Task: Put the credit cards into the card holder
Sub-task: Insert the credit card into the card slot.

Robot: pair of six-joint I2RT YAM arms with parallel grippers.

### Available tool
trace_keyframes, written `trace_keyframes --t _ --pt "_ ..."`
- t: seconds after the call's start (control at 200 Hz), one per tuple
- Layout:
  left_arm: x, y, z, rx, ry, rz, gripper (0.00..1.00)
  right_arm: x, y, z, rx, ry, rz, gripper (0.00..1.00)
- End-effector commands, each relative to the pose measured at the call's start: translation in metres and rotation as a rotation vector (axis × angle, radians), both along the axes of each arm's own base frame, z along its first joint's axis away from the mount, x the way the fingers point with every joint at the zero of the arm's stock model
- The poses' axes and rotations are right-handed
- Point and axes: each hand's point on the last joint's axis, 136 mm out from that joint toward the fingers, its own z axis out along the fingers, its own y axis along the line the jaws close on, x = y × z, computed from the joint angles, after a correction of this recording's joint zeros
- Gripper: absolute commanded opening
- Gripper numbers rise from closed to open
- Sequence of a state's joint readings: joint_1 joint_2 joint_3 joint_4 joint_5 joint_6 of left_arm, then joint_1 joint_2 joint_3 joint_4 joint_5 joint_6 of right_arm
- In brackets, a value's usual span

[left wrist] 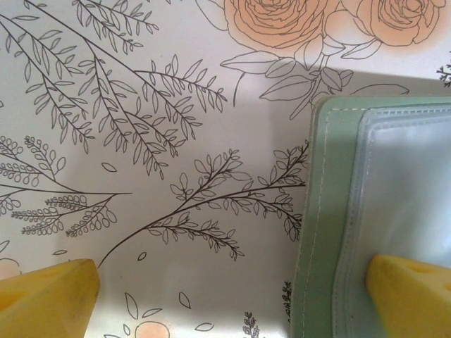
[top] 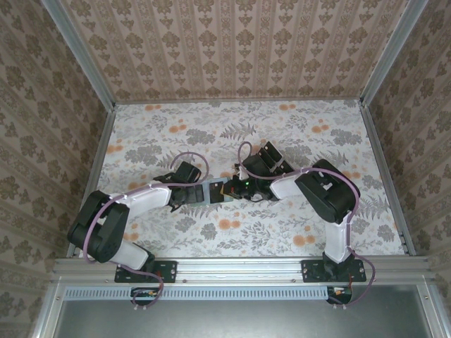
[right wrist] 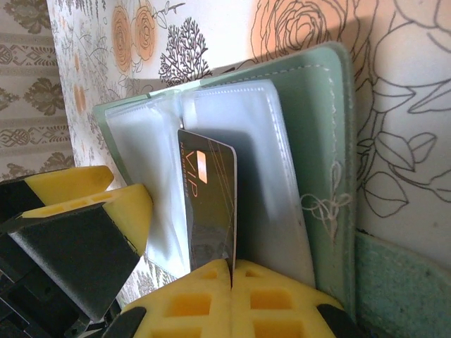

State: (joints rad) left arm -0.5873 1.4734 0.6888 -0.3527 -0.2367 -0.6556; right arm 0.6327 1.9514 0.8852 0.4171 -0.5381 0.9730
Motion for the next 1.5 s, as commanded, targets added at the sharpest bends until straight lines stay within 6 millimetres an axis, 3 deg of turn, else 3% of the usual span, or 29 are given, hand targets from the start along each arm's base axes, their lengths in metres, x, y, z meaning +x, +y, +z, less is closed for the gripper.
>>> trace_keyframes --t 0.0,0.43,0.765,1.2,1.495 --pt "-0.021 0.023 -0.019 0.102 0.098 0.019 1.0 -0.015 -0.019 -0.029 -0.102 0.102 -0.035 0.0" --pt "-0.02 0.022 -0.02 0.102 0.099 0.019 1.0 -0.005 0.0 -0.027 -0.067 0.099 0.032 0.0" --pt "-0.021 0.022 -0.02 0.101 0.099 0.019 1.0 -0.003 0.005 -0.028 -0.064 0.104 0.046 0.0" --pt "-0.021 0.022 -0.021 0.104 0.101 0.017 1.0 -0.004 -0.004 -0.033 -0.082 0.117 0.01 0.0" --pt "-0.021 0.022 -0.019 0.101 0.1 0.015 1.0 0.011 -0.006 -0.031 -0.095 0.085 0.029 0.0"
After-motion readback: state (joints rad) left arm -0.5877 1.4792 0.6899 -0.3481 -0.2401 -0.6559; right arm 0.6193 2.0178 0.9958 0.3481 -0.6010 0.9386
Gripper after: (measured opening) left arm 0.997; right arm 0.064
